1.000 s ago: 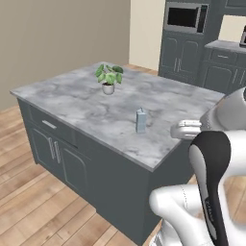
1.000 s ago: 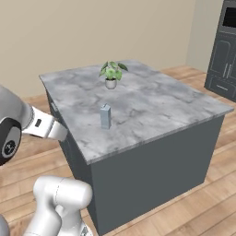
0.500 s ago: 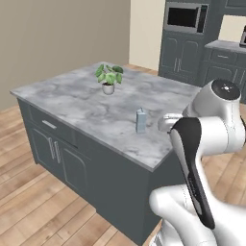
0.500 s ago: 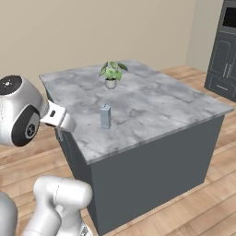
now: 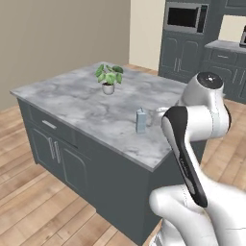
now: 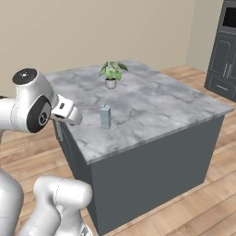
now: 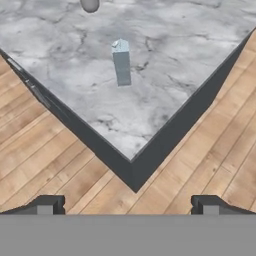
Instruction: Pick the milk, water bottle from the counter and place them in the open cabinet.
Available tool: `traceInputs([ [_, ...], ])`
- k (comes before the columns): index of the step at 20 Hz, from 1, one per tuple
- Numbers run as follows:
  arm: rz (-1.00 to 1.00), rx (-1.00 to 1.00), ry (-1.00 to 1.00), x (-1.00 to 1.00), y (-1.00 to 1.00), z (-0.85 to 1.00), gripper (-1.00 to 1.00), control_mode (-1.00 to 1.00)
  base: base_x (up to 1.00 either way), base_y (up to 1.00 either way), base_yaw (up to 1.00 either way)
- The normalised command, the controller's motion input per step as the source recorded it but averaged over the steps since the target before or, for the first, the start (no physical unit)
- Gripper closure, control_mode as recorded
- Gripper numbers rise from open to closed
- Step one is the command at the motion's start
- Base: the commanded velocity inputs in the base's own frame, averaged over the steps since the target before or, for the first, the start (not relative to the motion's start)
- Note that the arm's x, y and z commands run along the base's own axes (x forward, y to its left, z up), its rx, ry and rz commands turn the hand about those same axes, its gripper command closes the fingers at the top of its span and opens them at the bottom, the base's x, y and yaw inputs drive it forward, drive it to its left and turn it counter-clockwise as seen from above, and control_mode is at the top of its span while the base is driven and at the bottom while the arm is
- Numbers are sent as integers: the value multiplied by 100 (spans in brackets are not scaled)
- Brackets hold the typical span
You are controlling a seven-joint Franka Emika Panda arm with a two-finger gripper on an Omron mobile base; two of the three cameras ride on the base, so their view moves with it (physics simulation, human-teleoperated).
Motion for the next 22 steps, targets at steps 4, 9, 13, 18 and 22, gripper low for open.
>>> traceInputs([
  [4,0,-8,0,29,-7,-57,-100,-100,0,0,0],
  [9,0,-7,-1,43,-1,-47,-100,-100,0,0,0],
  [13,0,0,1,44,-3,-8,-100,-100,0,0,0],
  [18,0,0,3,46,0,0,-100,-100,0,0,0],
  [22,0,0,8,42,0,0,-100,-100,0,0,0],
])
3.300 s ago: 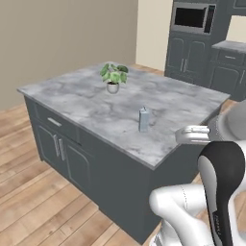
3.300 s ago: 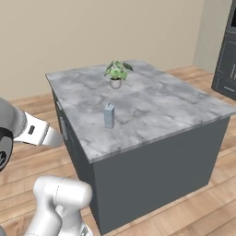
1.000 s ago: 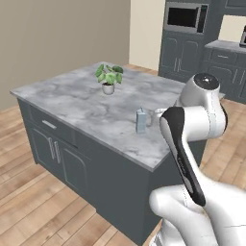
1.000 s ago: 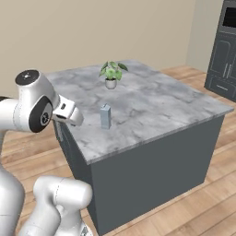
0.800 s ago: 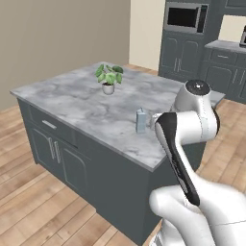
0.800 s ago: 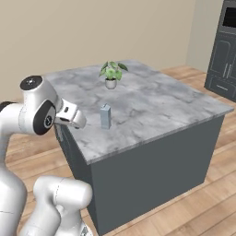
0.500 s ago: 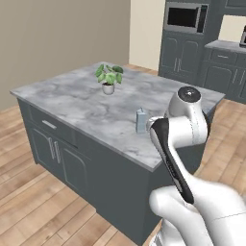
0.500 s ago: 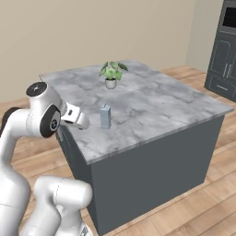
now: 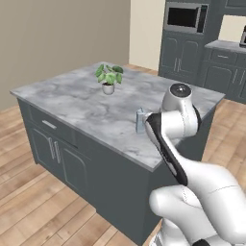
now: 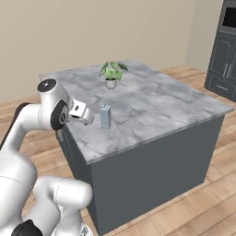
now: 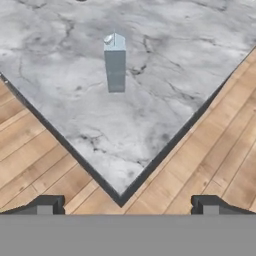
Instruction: Pick the milk, water bottle from the counter and place them in the open cabinet.
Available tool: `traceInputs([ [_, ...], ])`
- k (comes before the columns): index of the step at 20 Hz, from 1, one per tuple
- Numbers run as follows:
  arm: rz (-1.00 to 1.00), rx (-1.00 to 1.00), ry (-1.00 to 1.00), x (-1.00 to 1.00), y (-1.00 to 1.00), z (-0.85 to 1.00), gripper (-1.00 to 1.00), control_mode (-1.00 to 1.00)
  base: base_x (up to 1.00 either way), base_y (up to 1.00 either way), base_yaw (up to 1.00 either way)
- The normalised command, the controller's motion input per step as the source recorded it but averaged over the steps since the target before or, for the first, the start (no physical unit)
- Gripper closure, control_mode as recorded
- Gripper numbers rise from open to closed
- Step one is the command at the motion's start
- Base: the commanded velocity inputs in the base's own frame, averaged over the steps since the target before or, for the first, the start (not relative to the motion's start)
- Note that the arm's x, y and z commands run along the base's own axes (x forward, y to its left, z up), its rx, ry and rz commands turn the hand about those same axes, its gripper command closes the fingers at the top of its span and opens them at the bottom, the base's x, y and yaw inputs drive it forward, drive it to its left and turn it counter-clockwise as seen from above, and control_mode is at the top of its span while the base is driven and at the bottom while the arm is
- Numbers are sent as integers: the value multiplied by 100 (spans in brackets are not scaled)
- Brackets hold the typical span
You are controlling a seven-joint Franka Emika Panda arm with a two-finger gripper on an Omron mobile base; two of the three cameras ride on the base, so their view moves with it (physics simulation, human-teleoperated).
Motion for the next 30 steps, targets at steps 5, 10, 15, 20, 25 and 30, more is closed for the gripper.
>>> traceInputs([
  [5,0,0,7,40,0,0,-100,-100,0,0,0],
  [10,0,0,1,44,0,-18,-100,-100,0,0,0],
  [15,0,0,0,44,-6,-32,-100,-100,0,0,0],
  [20,0,0,0,47,-10,-35,-100,-100,0,0,0],
  [25,0,0,1,48,-5,-19,-100,-100,0,0,0],
  [30,0,0,3,47,-3,-8,-100,-100,0,0,0],
])
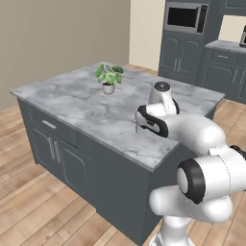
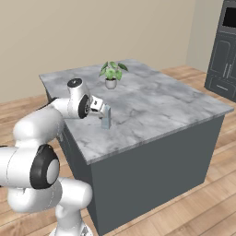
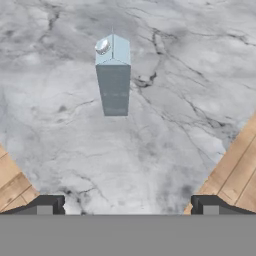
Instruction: Pick the milk, water bottle from the counter and place them in the open cabinet.
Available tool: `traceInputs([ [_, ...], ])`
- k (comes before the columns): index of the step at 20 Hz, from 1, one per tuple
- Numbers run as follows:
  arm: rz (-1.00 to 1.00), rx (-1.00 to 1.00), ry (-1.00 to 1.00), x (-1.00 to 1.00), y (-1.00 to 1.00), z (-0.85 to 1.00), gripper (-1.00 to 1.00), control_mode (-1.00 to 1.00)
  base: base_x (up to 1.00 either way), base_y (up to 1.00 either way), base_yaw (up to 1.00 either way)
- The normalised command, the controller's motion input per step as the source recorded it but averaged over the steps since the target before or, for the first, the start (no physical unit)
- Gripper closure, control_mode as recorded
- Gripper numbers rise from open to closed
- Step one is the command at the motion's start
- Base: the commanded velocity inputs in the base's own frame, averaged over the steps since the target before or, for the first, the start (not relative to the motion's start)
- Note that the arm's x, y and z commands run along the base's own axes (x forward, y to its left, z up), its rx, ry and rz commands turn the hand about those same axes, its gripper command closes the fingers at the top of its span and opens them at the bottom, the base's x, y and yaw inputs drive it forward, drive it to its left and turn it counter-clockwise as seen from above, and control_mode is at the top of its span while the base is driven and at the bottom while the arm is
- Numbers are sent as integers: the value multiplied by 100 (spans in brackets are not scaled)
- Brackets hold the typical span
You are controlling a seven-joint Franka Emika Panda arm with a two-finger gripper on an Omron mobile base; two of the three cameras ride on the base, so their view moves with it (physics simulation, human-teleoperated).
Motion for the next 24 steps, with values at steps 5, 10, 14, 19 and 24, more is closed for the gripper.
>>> traceInputs([
  [5,0,0,3,41,0,-14,-100,-100,0,0,0],
  [10,0,0,1,35,0,-17,-100,-100,0,0,0],
  [14,0,0,0,32,0,-23,-100,-100,0,0,0],
  [19,0,0,0,29,0,-24,-100,-100,0,0,0],
  [24,0,0,0,18,0,-5,-100,-100,0,0,0],
])
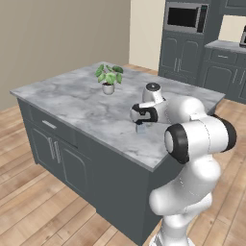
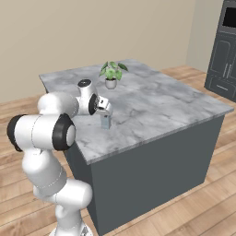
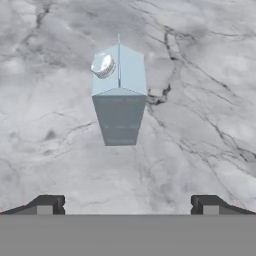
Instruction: Pick the milk, water bottle from the counter and place them in the open cabinet.
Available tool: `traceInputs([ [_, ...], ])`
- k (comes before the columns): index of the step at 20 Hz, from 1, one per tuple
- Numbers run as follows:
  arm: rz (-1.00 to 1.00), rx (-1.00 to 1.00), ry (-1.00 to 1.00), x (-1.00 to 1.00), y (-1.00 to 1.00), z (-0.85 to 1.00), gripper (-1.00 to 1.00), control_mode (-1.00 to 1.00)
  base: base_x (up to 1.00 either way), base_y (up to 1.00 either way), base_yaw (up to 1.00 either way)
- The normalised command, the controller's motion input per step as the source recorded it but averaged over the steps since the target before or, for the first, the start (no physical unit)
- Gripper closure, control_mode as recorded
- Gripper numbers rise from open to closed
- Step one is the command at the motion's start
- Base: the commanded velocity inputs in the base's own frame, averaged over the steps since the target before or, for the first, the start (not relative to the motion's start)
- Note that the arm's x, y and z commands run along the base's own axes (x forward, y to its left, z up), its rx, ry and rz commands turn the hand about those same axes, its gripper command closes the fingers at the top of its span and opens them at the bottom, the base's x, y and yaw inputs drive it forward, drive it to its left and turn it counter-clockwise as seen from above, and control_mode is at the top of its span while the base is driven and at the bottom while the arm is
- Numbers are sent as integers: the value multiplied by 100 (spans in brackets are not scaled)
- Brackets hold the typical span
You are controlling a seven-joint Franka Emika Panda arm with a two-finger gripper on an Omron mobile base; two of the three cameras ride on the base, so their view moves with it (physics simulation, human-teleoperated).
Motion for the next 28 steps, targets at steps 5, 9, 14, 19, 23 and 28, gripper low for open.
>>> traceInputs([
  [5,0,0,0,24,0,0,-100,-100,0,0,0],
  [9,0,0,0,22,0,-1,-100,-100,0,0,0],
  [14,0,0,0,26,0,-6,-100,-100,0,0,0],
  [19,0,0,0,25,0,-22,-100,-100,0,0,0],
  [23,0,0,0,26,0,-26,-100,-100,0,0,0],
  [28,0,0,1,23,0,-19,-100,-100,0,0,0],
])
